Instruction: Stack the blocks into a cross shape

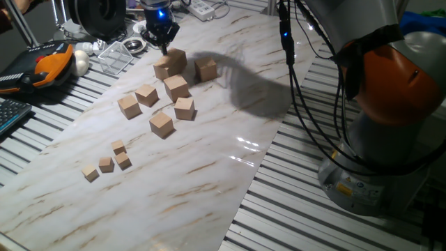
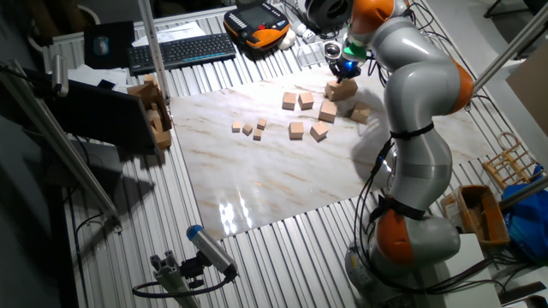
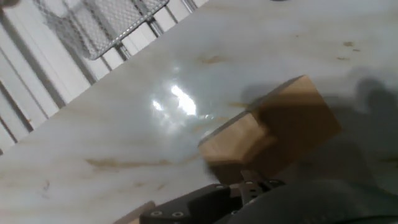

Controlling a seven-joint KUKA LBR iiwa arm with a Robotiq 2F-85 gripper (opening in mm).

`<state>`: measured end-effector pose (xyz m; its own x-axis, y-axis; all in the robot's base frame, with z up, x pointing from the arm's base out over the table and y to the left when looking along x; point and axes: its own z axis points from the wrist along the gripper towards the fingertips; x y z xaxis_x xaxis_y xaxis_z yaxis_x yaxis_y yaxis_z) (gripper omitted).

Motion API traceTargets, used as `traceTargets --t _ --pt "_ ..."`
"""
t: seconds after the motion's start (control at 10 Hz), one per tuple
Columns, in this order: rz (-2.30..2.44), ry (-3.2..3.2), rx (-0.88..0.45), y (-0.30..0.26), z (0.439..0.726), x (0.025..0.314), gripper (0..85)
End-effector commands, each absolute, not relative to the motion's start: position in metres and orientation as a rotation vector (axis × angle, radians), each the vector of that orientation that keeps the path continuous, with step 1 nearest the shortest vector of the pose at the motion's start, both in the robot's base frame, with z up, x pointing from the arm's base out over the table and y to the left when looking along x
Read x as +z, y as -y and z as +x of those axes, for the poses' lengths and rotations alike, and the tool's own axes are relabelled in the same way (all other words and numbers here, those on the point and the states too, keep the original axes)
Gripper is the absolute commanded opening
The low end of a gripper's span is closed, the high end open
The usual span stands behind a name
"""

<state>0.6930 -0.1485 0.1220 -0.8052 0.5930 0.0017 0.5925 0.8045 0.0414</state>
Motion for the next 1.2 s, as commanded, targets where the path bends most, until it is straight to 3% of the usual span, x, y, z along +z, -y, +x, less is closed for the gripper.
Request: traceTargets --t 0.0,0.1,0.3,0.4,0.6,0.8,0.9,1.1 --pt "2.004 -2.382 0.068 0.151 0.692 0.12 0.0" --pt "2.091 -2.278 0.11 0.153 0.692 0.117 0.0" --pt "2.253 -2.097 0.123 0.153 0.694 0.115 68.0" --pt "2.296 -2.024 0.153 0.153 0.695 0.115 85.0" --pt "2.3 -1.947 0.197 0.156 0.695 0.116 85.0" --pt "2.341 -1.954 0.125 0.158 0.695 0.116 85.0" --pt "2.409 -1.906 0.092 0.159 0.695 0.117 68.0" --pt "2.532 -1.761 0.115 0.161 0.695 0.116 68.0"
